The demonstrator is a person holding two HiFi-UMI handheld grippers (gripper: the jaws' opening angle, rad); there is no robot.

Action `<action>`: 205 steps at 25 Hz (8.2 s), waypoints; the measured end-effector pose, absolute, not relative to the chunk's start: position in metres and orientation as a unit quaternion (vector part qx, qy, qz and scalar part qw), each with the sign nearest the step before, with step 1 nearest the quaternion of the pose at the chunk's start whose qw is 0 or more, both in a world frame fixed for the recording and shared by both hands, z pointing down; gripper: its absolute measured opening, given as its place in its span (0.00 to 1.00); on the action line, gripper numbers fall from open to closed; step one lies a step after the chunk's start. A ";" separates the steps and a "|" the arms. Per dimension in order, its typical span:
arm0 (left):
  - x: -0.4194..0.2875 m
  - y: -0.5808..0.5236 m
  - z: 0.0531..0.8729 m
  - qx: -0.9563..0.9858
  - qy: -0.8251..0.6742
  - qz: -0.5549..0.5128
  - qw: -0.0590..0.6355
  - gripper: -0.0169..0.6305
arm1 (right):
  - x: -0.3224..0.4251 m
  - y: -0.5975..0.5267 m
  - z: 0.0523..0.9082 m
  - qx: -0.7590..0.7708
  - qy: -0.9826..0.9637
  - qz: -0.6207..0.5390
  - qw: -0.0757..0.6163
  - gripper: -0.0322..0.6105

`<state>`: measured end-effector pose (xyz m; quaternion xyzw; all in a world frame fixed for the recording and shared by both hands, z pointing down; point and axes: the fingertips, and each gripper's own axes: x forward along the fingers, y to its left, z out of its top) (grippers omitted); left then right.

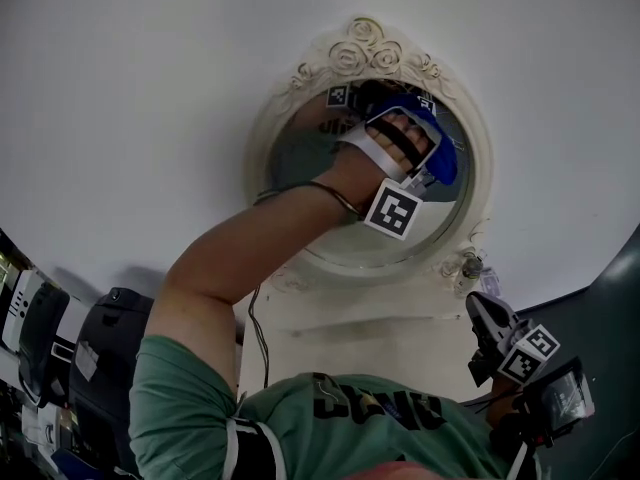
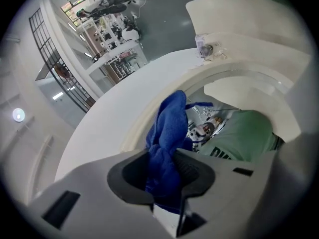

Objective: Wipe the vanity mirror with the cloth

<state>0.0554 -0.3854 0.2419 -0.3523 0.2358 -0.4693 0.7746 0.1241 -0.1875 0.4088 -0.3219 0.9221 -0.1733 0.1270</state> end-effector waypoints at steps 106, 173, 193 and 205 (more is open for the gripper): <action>0.131 -0.423 0.366 -0.403 0.102 -0.511 0.752 0.20 | 0.234 -0.179 0.441 -0.386 0.892 -0.201 0.124 0.07; 0.151 -0.418 0.391 -0.435 0.100 -0.490 0.748 0.20 | 0.223 -0.189 0.439 -0.383 0.894 -0.203 0.111 0.07; -0.204 -0.341 0.418 -0.452 0.158 -0.590 0.650 0.20 | 0.004 -0.171 0.397 -0.281 0.940 -0.184 0.059 0.07; -0.195 -0.359 0.440 -0.452 0.158 -0.601 0.640 0.20 | 0.036 -0.182 0.422 -0.298 0.933 -0.196 0.058 0.07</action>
